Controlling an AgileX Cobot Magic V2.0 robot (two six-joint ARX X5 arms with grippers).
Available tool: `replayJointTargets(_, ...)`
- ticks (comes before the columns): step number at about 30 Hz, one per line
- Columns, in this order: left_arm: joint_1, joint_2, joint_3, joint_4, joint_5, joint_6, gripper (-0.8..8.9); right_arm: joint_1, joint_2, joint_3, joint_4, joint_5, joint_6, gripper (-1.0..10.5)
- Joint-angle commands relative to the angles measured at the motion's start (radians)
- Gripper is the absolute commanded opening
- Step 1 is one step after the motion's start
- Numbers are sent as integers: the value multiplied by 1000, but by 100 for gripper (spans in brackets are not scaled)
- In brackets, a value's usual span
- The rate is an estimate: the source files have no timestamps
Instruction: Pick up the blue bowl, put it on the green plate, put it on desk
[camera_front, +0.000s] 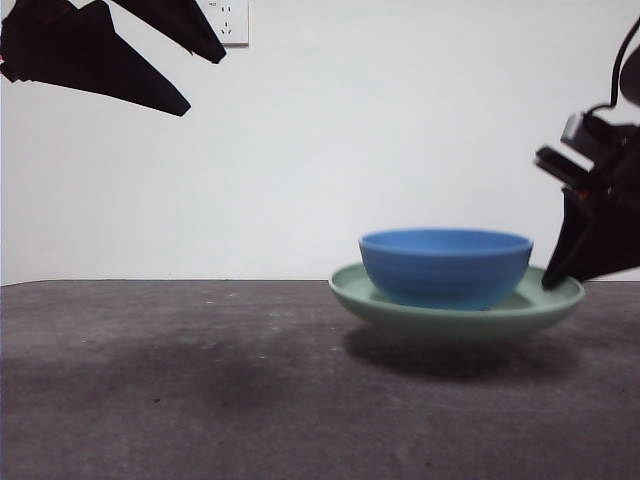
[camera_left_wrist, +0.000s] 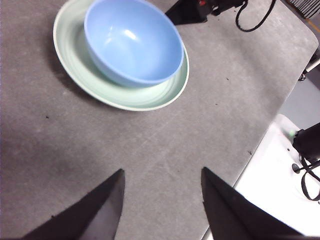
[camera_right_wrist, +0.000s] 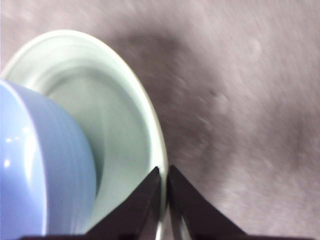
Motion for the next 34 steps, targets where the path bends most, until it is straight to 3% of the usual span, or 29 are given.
replayJointTargets(1,-5,4,8,7,5,1,249,20,-15,31,14,-13,45,13)
replayJointTargets(9,-5,4,8,7,5,2,250,127,-26,66,61,6,125,12)
replayJointTargets(18,-5,4,8,6,5,2,249,259,-8,73,151,102,210,12)
replayJointTargets(23,-5,4,8,6,5,2,249,304,43,89,194,116,255,12)
replayJointTargets(34,-5,4,8,3,5,2,249,347,208,158,216,158,272,12)
